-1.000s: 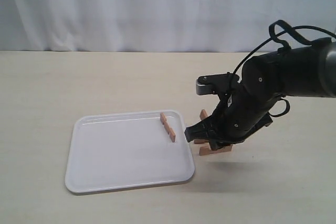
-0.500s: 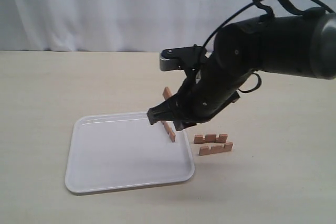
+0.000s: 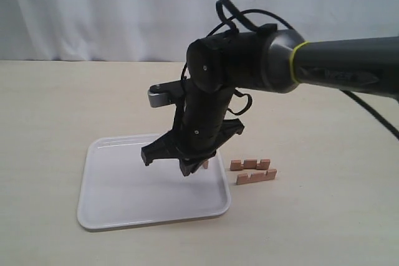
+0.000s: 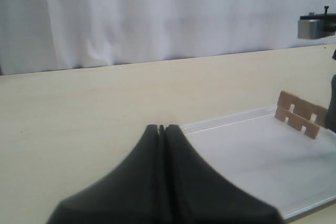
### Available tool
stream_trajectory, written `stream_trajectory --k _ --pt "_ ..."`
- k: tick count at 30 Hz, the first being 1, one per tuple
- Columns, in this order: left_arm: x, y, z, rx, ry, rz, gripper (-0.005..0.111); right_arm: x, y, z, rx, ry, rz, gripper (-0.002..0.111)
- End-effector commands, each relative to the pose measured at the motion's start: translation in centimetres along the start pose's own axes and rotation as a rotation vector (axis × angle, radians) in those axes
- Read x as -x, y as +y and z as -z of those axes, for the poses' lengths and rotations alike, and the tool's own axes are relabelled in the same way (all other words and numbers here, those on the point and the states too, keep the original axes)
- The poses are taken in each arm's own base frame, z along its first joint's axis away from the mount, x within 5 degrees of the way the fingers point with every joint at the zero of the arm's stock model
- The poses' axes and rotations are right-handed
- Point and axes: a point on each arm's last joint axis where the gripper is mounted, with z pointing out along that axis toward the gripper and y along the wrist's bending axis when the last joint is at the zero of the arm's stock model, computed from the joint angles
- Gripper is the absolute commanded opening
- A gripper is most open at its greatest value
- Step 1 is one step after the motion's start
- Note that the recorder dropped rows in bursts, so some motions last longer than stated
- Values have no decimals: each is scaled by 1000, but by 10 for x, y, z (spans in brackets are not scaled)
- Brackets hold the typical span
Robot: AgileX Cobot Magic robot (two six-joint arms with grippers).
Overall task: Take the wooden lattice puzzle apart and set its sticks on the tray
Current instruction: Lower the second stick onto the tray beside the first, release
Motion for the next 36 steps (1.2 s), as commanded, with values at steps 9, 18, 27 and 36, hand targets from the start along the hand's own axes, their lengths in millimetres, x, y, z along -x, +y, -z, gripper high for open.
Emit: stream_trajectory --k 9,18,27,36 --pt "0 0 0 0 -10 4 0 9 -2 -42 -28 -9 13 4" --pt "0 0 0 0 -10 4 0 10 -3 -53 -28 -12 12 4" --pt "0 0 0 0 -10 4 0 10 -3 -55 -30 -13 14 4" --pt "0 0 0 0 -10 4 0 10 -3 -55 -29 -6 12 17"
